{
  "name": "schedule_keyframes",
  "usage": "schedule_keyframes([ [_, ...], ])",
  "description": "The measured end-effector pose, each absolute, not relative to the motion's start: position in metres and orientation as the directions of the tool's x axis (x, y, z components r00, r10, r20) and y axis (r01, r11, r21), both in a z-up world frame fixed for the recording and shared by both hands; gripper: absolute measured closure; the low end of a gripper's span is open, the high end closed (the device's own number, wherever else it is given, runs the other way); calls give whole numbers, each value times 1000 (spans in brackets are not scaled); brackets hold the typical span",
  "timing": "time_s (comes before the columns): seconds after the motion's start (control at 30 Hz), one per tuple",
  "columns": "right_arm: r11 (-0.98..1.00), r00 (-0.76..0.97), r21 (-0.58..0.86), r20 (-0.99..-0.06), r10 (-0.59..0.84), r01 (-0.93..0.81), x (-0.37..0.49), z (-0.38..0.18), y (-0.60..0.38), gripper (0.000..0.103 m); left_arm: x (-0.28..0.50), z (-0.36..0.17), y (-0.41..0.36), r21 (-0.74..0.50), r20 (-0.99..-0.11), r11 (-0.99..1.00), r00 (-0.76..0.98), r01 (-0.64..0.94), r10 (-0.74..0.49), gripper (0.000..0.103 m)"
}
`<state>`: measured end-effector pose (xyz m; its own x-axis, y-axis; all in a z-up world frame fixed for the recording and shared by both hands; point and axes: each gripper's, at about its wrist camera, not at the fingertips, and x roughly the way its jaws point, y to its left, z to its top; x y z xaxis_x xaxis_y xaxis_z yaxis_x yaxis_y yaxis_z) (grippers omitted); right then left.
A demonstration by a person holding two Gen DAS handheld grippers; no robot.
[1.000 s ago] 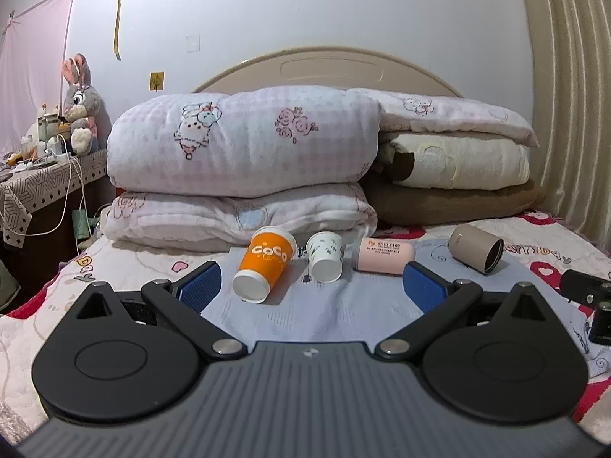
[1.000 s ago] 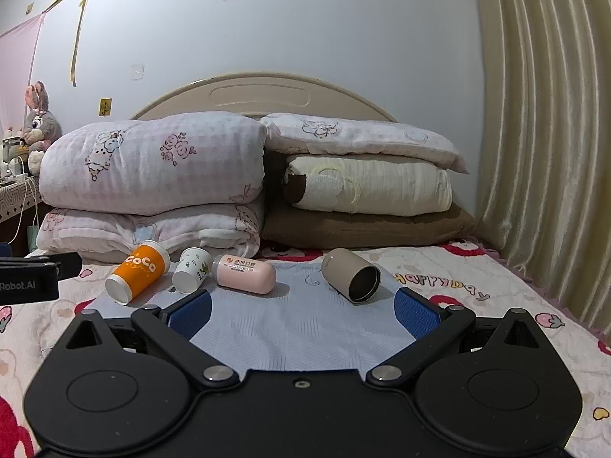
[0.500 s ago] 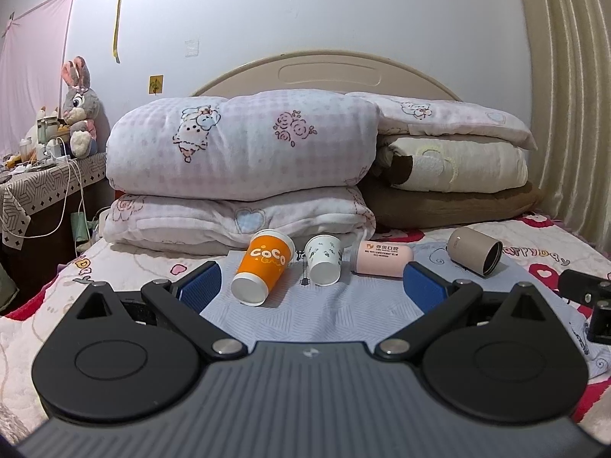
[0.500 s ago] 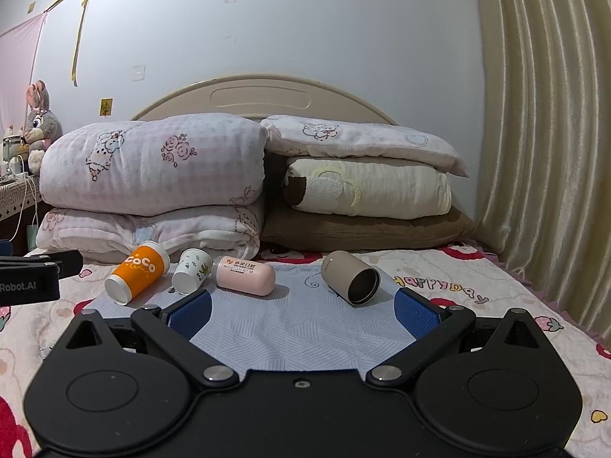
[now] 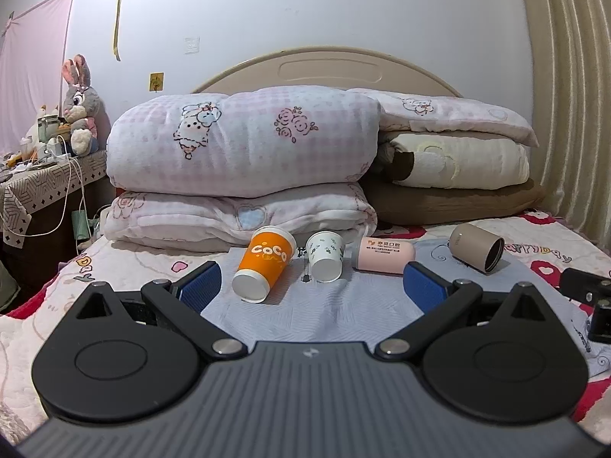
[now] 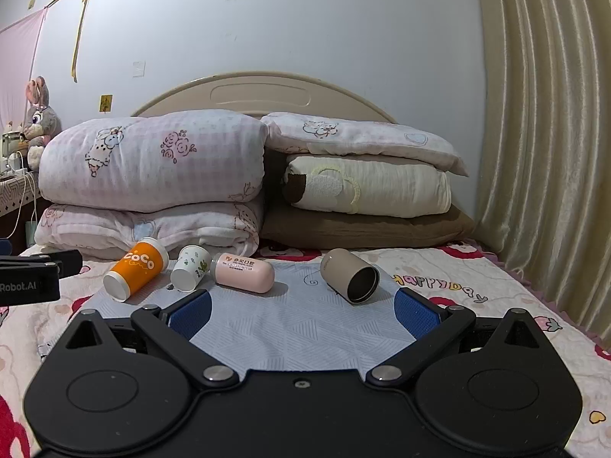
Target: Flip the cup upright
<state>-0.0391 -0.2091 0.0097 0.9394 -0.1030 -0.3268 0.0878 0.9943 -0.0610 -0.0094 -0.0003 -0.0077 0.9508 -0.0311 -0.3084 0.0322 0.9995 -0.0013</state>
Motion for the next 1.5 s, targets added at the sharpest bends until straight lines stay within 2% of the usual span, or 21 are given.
schedule_keyframes([
  [0.6,995,936,-56,-338,-96,81,-38,9,-210,0,-5,-8,-3,2,-329,999,944,40,-37,0],
  [0.87,987,883,126,-446,147,-101,-21,23,-240,0,8,-3,-15,7,-406,995,909,104,-92,0],
  [1.17,968,883,-90,-436,173,-234,25,36,-277,0,76,7,-57,-51,-489,976,847,211,-208,0],
  [1.3,957,844,-103,-503,187,-273,67,35,-299,0,123,2,-84,-145,-529,947,786,288,-320,0],
  [1.5,926,816,-160,-539,207,-340,123,16,-309,0,183,-14,-126,-195,-556,918,732,346,-394,0],
])
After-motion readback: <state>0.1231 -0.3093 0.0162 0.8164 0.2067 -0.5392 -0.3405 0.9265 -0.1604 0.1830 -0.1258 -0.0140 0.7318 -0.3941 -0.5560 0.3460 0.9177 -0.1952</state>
